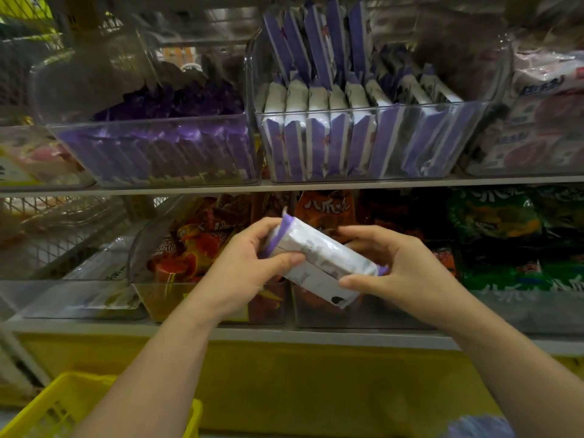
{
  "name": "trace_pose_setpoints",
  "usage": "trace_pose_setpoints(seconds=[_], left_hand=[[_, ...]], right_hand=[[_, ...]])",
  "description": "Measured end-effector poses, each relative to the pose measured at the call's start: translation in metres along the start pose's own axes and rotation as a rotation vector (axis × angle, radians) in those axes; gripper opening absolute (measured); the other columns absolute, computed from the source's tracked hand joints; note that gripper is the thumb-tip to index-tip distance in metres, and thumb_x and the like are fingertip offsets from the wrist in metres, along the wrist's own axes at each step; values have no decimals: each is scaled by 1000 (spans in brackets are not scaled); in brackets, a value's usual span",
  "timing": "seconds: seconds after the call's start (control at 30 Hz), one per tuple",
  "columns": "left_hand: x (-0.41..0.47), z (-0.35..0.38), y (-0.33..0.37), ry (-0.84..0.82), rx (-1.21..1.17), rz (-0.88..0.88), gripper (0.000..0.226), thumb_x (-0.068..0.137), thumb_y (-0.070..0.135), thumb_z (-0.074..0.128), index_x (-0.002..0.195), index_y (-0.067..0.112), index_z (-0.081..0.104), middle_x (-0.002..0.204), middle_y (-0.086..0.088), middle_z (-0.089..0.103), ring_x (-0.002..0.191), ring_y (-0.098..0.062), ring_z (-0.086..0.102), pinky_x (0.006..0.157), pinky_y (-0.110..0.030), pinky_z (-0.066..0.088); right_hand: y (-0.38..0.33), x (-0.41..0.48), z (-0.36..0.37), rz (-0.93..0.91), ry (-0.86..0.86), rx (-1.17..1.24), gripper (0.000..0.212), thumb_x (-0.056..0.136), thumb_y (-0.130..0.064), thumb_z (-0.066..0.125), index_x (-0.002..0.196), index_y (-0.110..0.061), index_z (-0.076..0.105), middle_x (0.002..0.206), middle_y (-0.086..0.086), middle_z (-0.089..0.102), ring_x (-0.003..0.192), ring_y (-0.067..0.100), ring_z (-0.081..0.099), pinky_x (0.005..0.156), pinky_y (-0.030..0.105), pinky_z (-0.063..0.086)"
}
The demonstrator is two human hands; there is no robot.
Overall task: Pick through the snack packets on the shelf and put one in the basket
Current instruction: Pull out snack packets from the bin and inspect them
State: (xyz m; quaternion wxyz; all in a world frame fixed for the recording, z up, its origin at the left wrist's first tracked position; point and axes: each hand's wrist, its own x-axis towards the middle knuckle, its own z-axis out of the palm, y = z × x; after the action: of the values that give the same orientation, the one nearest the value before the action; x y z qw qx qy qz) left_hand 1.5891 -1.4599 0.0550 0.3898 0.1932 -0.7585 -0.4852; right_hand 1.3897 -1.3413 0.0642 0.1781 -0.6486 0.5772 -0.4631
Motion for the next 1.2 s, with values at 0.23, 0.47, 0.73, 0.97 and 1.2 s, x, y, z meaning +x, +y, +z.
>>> trace_pose_setpoints(seconds=[0.23,0.47,0.73,0.97,1.2], left_hand=[[1,-16,-12,63,-277,-146,40,62,33,79,101,30,72,106,-2,74,100,-19,70,80,-34,59],[1,-10,-12,102,-352,-168,30,70,27,72,100,30,72,100,1,75,93,-15,71,71,-28,58],[4,-1,-7,172,-281,-148,46,75,33,67,120,30,56,107,9,74,97,-13,71,70,-28,59],[2,24,-2,130,-221,-79,48,69,38,72,116,39,62,112,4,72,96,-18,72,60,-23,56],[0,39,6,444,227,65,35,84,37,71,105,53,49,114,26,47,103,13,52,68,-9,50]], right_hand=[[8,2,-4,59,105,262,24,59,-27,78,77,-17,65,82,-4,76,82,9,73,67,21,59],[4,0,-4,62,115,292,16,70,-35,70,72,-20,64,87,0,76,88,11,72,65,26,60],[-1,0,-2,256,-90,597,42,80,-46,69,109,-18,57,97,5,76,88,21,73,67,28,59],[-7,0,5,390,-404,783,34,93,-39,50,117,-23,68,118,10,70,103,25,70,74,27,57],[-13,1,10,305,-219,825,32,86,-33,51,113,-21,65,107,8,74,94,23,73,68,26,59]])
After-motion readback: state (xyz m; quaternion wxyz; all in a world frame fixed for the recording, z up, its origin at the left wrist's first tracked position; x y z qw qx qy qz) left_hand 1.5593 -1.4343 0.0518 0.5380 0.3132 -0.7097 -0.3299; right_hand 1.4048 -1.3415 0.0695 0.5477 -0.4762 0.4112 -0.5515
